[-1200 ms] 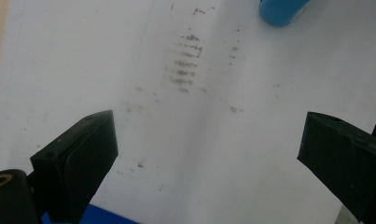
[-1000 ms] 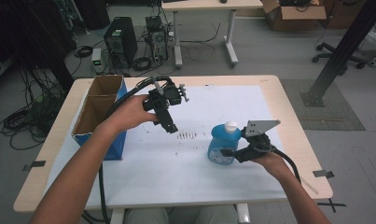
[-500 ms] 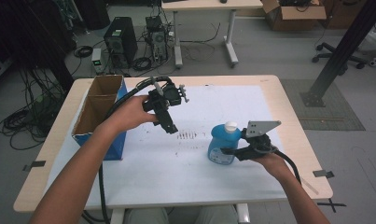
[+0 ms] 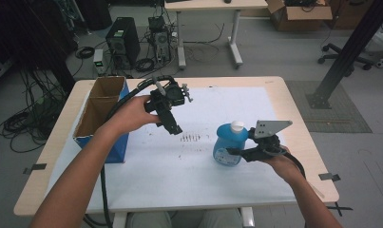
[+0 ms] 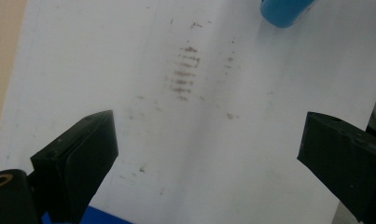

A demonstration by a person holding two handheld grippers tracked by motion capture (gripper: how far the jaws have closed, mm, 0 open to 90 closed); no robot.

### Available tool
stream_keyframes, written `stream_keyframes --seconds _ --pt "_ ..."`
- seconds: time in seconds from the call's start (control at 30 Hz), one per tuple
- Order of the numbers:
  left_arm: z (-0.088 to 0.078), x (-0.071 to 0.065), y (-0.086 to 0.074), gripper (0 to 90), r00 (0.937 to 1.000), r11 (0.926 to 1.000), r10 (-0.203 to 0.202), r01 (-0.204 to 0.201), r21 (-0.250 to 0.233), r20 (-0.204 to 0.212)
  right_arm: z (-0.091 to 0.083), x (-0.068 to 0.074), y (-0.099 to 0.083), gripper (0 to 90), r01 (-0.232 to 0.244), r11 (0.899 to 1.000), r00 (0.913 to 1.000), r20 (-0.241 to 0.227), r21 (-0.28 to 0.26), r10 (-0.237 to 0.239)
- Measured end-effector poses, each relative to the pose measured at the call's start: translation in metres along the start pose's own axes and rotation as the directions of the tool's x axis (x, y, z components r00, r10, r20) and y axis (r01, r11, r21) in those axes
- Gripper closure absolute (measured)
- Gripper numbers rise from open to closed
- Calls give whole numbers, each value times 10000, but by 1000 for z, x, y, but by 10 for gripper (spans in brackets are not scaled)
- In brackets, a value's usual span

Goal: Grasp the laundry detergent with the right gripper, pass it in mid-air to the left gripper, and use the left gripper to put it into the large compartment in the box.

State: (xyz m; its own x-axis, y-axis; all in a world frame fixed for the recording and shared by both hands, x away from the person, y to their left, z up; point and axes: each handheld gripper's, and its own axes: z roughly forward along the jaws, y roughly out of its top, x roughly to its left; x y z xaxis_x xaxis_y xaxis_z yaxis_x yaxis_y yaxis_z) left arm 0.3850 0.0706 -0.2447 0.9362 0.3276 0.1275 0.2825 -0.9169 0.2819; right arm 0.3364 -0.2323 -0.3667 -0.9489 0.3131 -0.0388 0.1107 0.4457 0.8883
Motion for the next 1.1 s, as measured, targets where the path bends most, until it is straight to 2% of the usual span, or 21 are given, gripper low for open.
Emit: stream_keyframes --seconds 0.2,0.37,0.57,1.1 --pt "-11 -9 4 51 9997 9997 213 -214 -112 -128 -13 4 19 452 25 10000 9998 -179 -93 -26" --pt "-23 -19 7 51 9986 9988 455 -460 -169 -266 -18 7 29 452 157 9998 9994 -317 -93 -160" --pt "-40 -33 9 51 9967 9969 748 -755 -231 -306 -25 12 44 451 386 9992 9966 -729 119 -376" --pt "-64 -49 9 52 9945 9936 1031 -1038 -452 -188 -30 21 62 451 562 9983 9897 -1325 134 -539"
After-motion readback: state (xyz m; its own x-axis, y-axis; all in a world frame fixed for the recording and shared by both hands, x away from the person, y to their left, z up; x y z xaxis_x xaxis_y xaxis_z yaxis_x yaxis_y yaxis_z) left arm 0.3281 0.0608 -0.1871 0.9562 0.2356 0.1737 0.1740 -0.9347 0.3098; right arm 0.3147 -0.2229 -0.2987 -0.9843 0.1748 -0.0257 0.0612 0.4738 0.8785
